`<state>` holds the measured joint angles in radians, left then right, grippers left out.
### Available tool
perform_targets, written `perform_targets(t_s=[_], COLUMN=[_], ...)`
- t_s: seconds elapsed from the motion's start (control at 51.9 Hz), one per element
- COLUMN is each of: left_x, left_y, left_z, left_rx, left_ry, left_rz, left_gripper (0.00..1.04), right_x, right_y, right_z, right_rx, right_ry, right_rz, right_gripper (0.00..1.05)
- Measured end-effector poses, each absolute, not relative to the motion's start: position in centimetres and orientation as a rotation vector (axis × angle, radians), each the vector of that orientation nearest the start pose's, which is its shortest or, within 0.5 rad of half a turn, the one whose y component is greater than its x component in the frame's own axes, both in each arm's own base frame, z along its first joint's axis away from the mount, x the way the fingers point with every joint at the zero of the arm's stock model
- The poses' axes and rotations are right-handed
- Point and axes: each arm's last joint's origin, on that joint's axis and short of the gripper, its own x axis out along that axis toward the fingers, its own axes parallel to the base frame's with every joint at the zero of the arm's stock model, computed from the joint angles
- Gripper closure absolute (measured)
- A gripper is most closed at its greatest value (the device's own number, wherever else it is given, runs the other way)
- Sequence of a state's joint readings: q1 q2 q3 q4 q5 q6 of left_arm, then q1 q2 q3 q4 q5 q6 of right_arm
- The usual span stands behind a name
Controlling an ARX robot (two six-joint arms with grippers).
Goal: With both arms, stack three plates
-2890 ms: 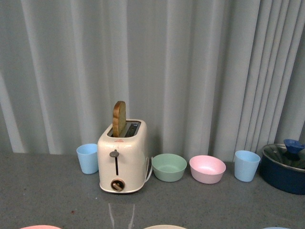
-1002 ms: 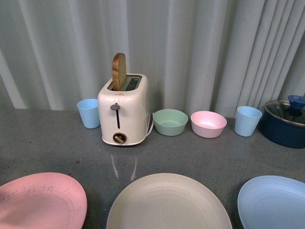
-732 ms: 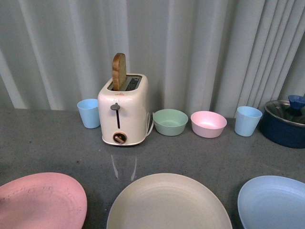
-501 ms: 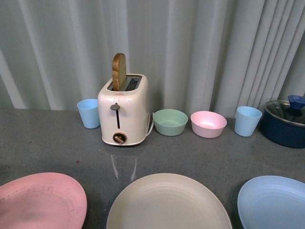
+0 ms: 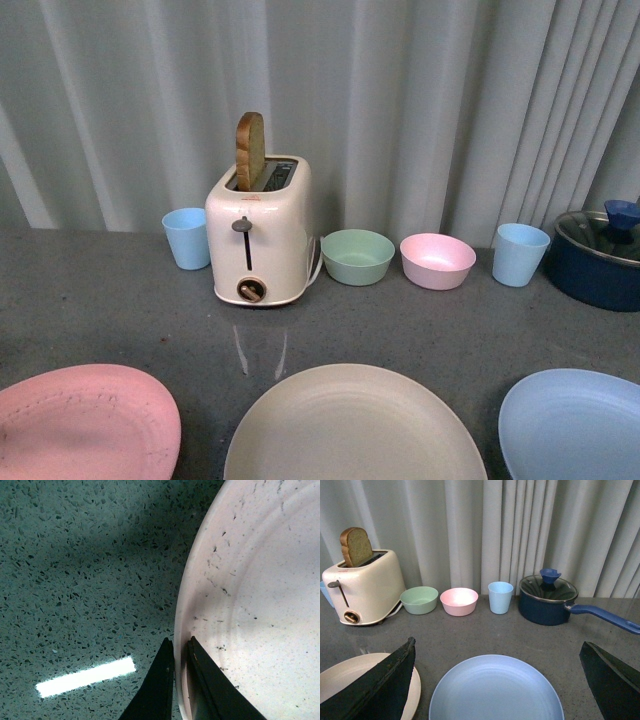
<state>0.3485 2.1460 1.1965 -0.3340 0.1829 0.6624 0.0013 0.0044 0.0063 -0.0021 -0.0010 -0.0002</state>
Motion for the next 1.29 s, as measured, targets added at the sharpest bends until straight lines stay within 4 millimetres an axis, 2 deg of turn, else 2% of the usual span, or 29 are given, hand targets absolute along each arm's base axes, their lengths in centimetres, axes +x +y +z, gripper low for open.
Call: perform_targets(t_s=[0.328, 0.578, 0.829, 0.944, 1.04, 1.137, 1.214, 1.291], left_x=[36.4, 36.9, 37.8, 38.1, 37.9, 37.9, 37.8, 37.3], left_y=[12.7, 13.6, 15.3, 15.5, 14.0, 12.0, 9.1, 4.8], left_z=[7.6, 9.5, 13.8, 17.8, 20.8, 22.2, 22.9, 22.6], left_rx=[0.218, 0.22, 0.218, 0.204, 0.186, 0.192, 0.191, 0.213], left_ry=[1.213, 1.2, 1.157, 1.1, 1.051, 1.022, 0.999, 0.995], left_rz=[-0.274, -0.262, -0.226, -0.231, -0.265, -0.299, -0.361, -0.453], left_gripper=[1.0, 1.01, 1.01, 1.01, 1.01, 1.01, 1.01, 1.01], right_x=[9.8, 9.8, 9.8, 9.8, 9.8, 9.8, 9.8, 9.8], right_y=[0.0, 0.0, 0.0, 0.0, 0.0, 0.0, 0.0, 0.0], right_z=[16.5, 16.5, 16.5, 16.5, 16.5, 16.5, 16.5, 16.5], right_rx=[0.0, 0.0, 0.0, 0.0, 0.0, 0.0, 0.0, 0.0], right_ry=[0.0, 0.0, 0.0, 0.0, 0.0, 0.0, 0.0, 0.0], right_rz=[0.002, 0.002, 0.002, 0.002, 0.002, 0.003, 0.002, 0.003], right_gripper=[0.07, 0.07, 0.07, 0.07, 0.07, 0.07, 0.07, 0.07])
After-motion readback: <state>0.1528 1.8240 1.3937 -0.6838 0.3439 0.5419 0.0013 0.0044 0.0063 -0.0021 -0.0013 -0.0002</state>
